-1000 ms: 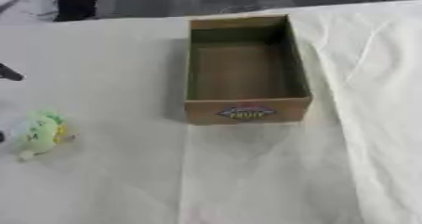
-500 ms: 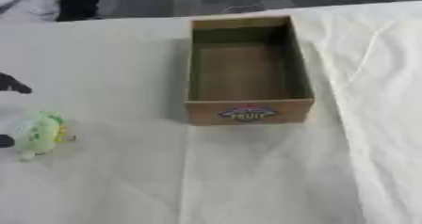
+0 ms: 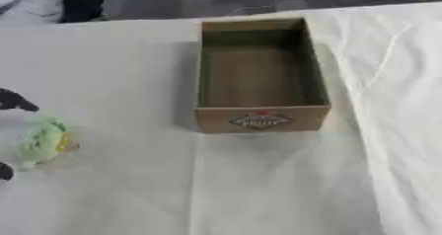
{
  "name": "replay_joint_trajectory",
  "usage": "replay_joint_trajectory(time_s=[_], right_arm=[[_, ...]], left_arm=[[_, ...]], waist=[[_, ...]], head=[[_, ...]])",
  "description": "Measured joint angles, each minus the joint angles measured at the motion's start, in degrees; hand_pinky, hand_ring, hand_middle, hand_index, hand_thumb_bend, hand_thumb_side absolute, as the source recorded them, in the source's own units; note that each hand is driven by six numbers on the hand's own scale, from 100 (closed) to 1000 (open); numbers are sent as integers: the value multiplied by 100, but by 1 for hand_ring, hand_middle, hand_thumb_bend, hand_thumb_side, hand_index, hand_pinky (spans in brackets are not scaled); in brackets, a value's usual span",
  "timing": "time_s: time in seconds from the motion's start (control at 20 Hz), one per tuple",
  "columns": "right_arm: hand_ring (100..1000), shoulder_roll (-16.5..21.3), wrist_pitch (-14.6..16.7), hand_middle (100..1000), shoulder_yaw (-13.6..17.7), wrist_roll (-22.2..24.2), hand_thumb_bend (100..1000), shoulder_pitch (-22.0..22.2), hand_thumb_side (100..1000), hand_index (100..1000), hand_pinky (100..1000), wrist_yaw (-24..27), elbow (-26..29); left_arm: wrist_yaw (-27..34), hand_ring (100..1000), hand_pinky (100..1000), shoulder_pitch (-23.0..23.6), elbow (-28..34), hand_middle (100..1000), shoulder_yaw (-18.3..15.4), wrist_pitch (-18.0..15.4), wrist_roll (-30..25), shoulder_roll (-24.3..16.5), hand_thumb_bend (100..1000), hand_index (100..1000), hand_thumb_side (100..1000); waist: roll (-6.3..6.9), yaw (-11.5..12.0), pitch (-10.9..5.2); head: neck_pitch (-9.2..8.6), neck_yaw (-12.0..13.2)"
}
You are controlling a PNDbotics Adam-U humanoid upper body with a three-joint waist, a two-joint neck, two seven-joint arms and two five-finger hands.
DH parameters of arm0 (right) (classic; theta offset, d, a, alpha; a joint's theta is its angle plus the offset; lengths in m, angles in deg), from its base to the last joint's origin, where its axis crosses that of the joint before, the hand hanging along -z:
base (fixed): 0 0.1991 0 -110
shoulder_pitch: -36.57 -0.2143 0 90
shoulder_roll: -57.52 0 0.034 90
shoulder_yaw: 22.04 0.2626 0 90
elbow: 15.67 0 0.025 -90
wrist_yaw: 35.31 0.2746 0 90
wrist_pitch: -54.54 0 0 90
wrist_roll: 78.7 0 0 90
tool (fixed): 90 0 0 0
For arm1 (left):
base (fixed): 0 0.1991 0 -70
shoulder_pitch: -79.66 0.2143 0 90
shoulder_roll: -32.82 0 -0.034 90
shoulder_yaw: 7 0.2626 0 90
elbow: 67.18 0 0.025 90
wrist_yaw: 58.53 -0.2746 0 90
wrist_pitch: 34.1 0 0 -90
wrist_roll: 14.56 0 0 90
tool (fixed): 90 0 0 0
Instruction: Pick up objects on the table and place them in the box.
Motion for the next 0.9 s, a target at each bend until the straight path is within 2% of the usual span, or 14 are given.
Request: replay_joint_trajectory(time_s=[0.2,0.5,0.9], right_arm=[[881,0,1,726,-1,-1,100,0,1000,784,809,1,0],[882,-2,1,726,-2,-1,100,-1,1000,784,809,3,0],[883,-3,1,726,-2,-1,100,-1,1000,784,810,3,0]], left_arm=[[-156,892,751,-56,-146,867,60,34,139,97,803,1000,756],[-400,890,750,-92,-331,866,123,92,414,246,795,1000,762],[-558,887,746,-92,-453,858,184,92,493,354,771,1000,759]], waist=[[-3,-20,3],[-6,-28,26],[-6,-37,53]], head=[[-20,21],[-44,40],[-46,46]])
